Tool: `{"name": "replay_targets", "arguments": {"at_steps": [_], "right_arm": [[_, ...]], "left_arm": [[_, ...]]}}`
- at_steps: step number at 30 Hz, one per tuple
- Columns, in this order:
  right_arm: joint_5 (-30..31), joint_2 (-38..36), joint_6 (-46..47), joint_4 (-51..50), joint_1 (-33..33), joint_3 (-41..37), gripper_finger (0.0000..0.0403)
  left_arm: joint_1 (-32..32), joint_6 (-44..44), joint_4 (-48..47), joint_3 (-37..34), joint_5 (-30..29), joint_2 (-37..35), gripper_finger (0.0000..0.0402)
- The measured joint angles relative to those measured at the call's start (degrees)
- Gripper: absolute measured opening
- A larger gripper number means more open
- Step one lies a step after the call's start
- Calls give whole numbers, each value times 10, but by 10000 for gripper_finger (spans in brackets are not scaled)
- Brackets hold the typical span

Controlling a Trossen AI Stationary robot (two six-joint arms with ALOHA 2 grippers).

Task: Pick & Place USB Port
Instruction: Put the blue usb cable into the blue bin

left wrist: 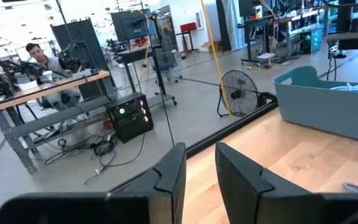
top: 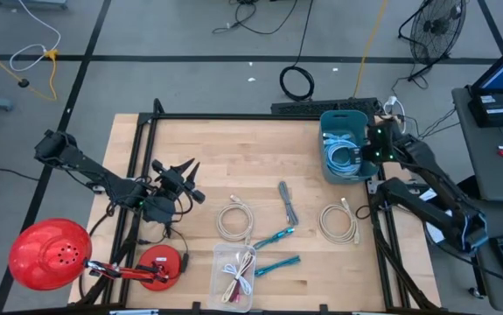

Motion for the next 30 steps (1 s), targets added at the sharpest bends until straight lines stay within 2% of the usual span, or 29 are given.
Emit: {"name": "replay_targets", "arguments": {"at_steps": [6, 15, 20, 30], "right_arm": [[98, 27, 32, 4, 46, 0, 0], [107, 86, 61, -7, 108, 0, 0], [160, 112, 85, -16, 128, 0, 0], [135, 170, 101, 15, 150, -23, 0]], "left_arm": [[0, 2, -2, 0, 0, 0, 90], [0, 1, -6, 0, 0, 0, 90], [0, -1, -6, 0, 8, 0, 90], [0, -1, -7, 0, 9, 0, 90]]}}
